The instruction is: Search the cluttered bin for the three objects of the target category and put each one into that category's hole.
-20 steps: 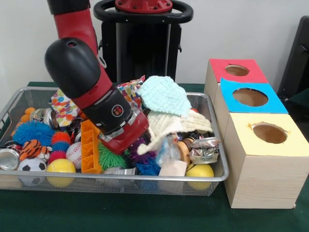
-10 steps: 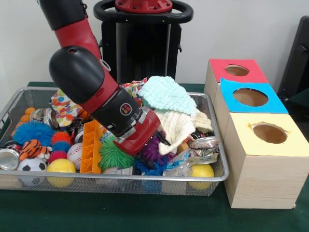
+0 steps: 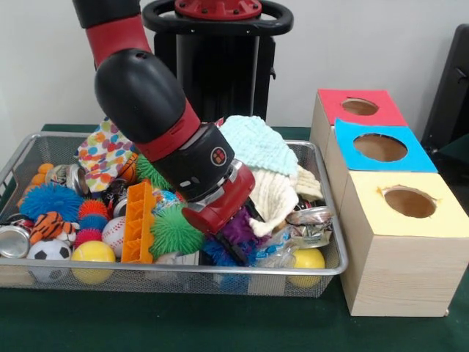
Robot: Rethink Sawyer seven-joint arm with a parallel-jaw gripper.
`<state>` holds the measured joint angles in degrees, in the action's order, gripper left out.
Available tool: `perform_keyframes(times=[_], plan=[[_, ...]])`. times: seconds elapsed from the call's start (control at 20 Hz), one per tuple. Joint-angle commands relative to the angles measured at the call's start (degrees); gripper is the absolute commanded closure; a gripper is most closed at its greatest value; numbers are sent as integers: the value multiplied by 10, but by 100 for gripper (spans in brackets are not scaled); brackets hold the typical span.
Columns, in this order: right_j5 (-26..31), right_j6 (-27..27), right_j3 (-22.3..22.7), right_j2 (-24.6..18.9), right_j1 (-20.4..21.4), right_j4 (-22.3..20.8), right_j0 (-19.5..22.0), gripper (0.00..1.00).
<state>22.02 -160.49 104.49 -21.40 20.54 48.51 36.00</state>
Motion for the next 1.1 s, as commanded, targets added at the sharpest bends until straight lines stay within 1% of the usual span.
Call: perform_keyframes(times=[0.05,0.1,0.25,0.4,0.55,0.65,0.75,0.8,0.85,0.9,1.0,1.1], plan=[[49,-21,-31,3,-36,-53,-90,0],[57,-35,-54,42,-40,-65,-116,0],[53,-42,-62,47,-47,-60,-121,0],[40,-46,-94,65,-69,-55,-138,0],[30,-49,-108,70,-79,-48,-147,0],[35,-60,-121,81,-82,-44,-160,0],[62,-82,-177,160,-105,-69,-210,0],[96,-101,-234,242,-138,-99,-258,0],[115,-106,-271,293,-162,-118,-285,0],[153,-130,-349,417,-221,-151,-346,0],[163,-130,-397,482,-262,-178,-367,0],[158,-132,-400,479,-260,-183,-363,0]])
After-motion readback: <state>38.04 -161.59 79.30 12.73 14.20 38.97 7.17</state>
